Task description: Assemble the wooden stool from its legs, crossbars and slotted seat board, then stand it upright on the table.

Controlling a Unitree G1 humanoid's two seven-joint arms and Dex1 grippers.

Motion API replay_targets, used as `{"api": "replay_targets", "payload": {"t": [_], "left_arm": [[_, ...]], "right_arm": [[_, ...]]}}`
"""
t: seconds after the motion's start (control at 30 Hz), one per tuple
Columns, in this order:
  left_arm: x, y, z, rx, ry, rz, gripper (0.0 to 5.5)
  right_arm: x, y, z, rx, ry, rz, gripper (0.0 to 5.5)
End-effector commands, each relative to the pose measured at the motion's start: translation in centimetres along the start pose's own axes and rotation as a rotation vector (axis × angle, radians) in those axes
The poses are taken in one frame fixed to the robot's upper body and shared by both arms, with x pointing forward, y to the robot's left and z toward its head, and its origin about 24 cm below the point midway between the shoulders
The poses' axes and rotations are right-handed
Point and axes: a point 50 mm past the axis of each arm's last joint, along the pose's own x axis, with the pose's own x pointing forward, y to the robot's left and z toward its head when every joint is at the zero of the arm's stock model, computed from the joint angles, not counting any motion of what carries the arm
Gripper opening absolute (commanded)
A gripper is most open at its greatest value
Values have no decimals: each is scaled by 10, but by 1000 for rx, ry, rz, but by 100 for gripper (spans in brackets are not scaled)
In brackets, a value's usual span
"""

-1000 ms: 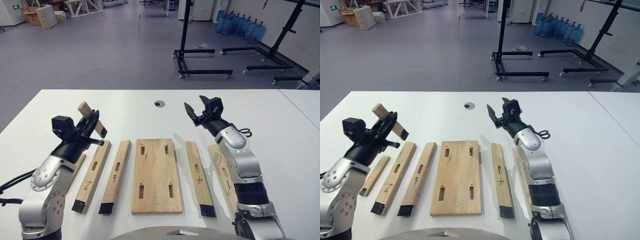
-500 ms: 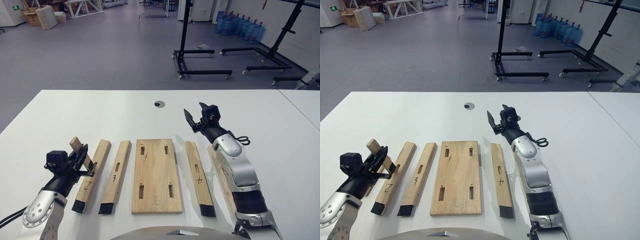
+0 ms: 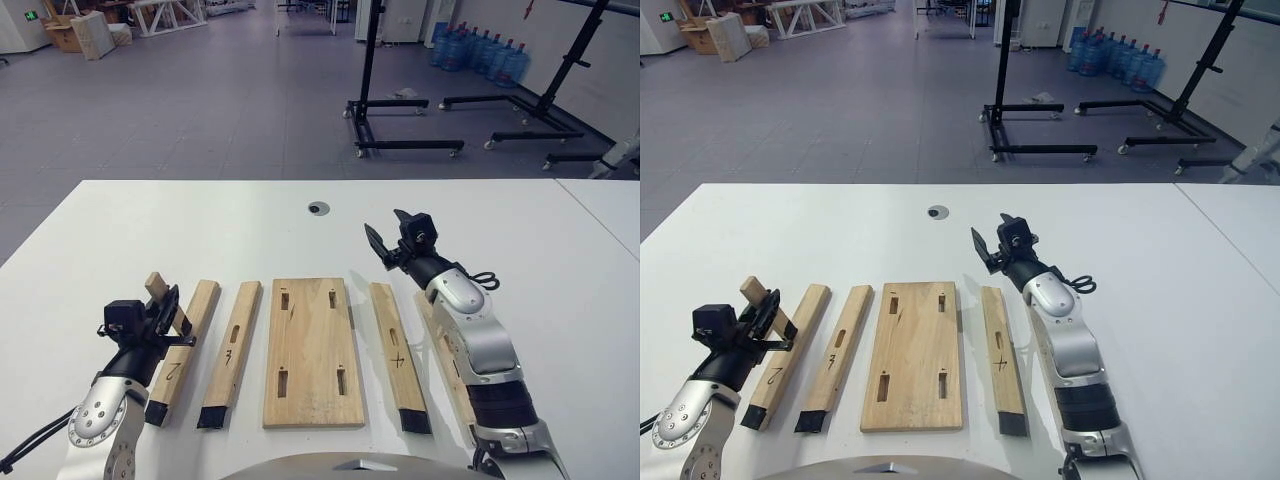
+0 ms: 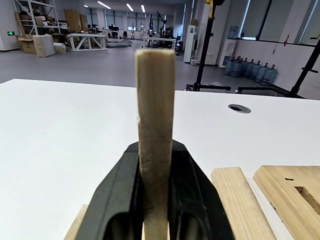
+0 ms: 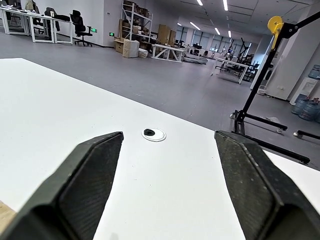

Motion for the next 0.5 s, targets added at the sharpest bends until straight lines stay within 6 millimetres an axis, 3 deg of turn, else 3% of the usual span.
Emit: {"api": "replay_targets", "payload": {"t": [0.03,0.5], "left_arm": [[-1,-3,-12,-11,48,-6,38],[-11,-6,-24,40,28,-25,38]], "right_arm": [[6,-5,6,-19,-8,8,335],[8,-17,3,-125,-4,-22,335]]}}
